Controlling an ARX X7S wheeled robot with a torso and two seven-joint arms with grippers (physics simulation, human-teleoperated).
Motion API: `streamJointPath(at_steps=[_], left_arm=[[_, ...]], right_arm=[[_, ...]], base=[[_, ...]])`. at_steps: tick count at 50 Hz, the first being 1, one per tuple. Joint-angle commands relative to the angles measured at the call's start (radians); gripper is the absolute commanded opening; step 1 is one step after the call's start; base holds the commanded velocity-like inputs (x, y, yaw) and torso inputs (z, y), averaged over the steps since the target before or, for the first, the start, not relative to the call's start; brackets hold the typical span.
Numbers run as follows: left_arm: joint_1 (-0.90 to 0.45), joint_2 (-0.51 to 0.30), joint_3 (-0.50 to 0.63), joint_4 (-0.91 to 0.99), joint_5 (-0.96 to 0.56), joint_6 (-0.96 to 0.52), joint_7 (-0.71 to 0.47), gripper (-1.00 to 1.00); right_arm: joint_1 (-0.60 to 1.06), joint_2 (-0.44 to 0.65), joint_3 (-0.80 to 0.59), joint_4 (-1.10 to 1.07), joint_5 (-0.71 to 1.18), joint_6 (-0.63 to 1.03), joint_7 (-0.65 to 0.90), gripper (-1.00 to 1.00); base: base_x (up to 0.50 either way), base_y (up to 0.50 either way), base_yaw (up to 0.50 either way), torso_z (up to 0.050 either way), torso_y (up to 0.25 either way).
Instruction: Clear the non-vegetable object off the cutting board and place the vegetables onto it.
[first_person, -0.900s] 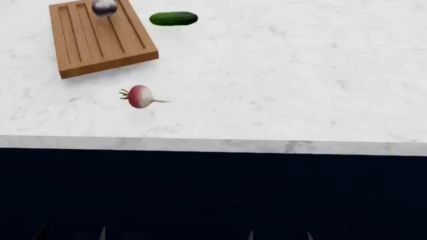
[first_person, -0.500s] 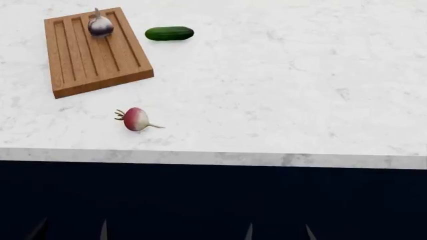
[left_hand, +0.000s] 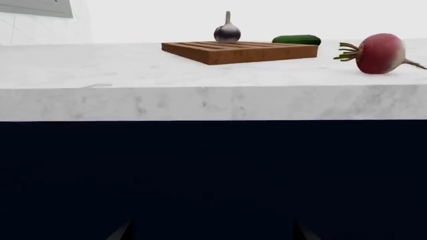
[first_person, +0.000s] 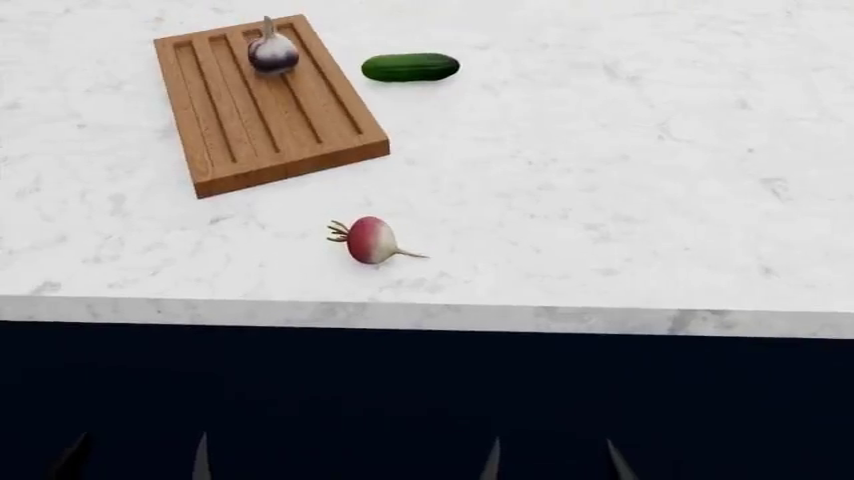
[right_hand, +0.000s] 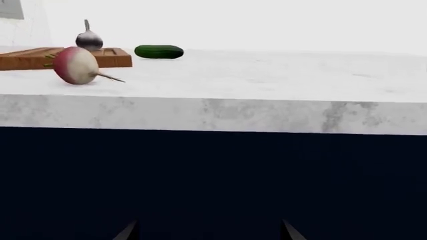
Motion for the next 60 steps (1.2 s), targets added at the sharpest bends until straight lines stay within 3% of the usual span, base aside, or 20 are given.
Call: streamJointPath(at_steps=[1,14,25,34,39,48,60], left_arm=[[0.028,0.003,-0.023,0.11,-0.035,-0.086,0.005,1.0],[-0.098,-0.044,-0.036,0.366,-0.062,-0.441,-0.063,1.0],[-0.29,-0.066,-0.031,0.472,-0.067,-0.698,-0.106,1.0],[-0.437,-0.128,-0.044,0.597,-0.135,-0.966,-0.057,1.0],[-0.541,-0.151,-0.038,0.579,-0.153,-1.059,-0.038,1.0],[-0.803,-0.143,-0.041,0.433,-0.205,-1.171,0.015,1.0],[-1.038,-0.146,0.025,0.09,-0.188,-1.104,0.077,1.0]], right_arm=[[-0.028,0.023,0.0,-0.201,-0.027,0.122,0.001,1.0],[0.124,0.079,0.015,-0.484,0.006,0.468,0.0,1.0],[0.364,0.114,-0.002,-0.531,0.014,0.76,-0.013,1.0],[0.589,0.123,-0.019,-0.555,0.06,1.017,-0.059,1.0],[0.707,0.12,-0.003,-0.522,0.101,1.125,-0.097,1.0],[0.944,0.152,-0.032,-0.309,0.111,1.15,-0.156,1.0],[1.163,0.131,-0.07,0.087,0.111,1.007,-0.23,1.0]], base=[[0.0,0.0,0.0,0.0,0.0],[0.0,0.0,0.0,0.0,0.0],[0.0,0.0,0.0,0.0,0.0],[0.0,0.0,0.0,0.0,0.0],[0.0,0.0,0.0,0.0,0.0],[0.0,0.0,0.0,0.0,0.0],[0.0,0.0,0.0,0.0,0.0]])
